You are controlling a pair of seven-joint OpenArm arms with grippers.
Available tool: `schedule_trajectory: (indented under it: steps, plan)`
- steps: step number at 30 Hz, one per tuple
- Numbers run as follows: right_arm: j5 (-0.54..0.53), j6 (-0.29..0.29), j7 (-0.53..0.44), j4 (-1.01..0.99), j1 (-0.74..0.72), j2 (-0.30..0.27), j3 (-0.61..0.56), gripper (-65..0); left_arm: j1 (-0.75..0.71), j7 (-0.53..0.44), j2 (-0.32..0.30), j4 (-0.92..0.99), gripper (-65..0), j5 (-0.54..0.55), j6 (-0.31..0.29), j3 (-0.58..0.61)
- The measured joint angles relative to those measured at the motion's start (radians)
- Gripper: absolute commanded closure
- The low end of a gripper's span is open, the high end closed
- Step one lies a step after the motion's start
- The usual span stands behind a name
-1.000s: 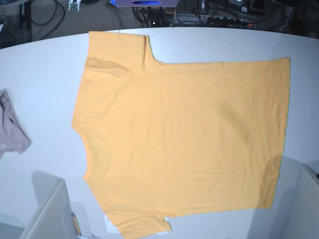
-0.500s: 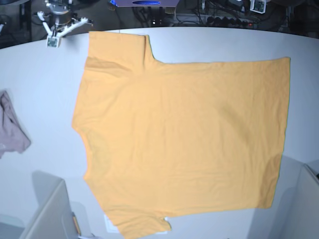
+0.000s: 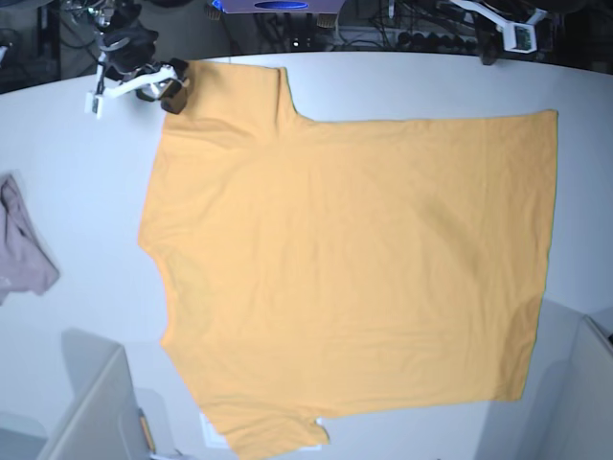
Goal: Fold the T-shirt properly
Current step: 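Lower the right gripper onto the shirt's shoulder corner and grasp it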
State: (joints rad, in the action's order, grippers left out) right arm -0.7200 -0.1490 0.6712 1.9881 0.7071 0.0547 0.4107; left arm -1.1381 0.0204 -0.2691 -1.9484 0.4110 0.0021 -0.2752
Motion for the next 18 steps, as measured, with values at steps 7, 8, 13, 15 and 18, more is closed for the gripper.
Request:
schedule_trajectory:
  steps: [7,8,13,15,18]
  plan:
    - [-0.085,-0.029,0.000,-0.051,-0.065,-0.089,0.000,-35.6,0.004,0.008,0.000,0.005,-48.1,0.254,-0.043,-0.174]
    - [-0.086,-0.029,-0.004,-0.067,-0.077,-0.098,0.000,-35.6,0.005,0.005,0.000,0.005,-49.7,0.281,-0.077,-0.191]
    - [-0.085,-0.028,-0.002,-0.150,-0.099,-0.117,0.000,-35.6,0.016,0.007,0.001,0.020,-50.2,0.455,-0.193,-0.259]
    - [-0.086,-0.031,-0.002,-0.181,-0.099,-0.117,-0.007,-35.6,0.016,0.015,0.001,0.034,-50.2,0.514,-0.205,-0.291]
    - [-0.089,-0.116,-0.016,-0.233,-0.099,-0.118,-0.009,-35.4,0.039,0.150,0.004,0.038,-50.2,0.591,-0.233,-0.354]
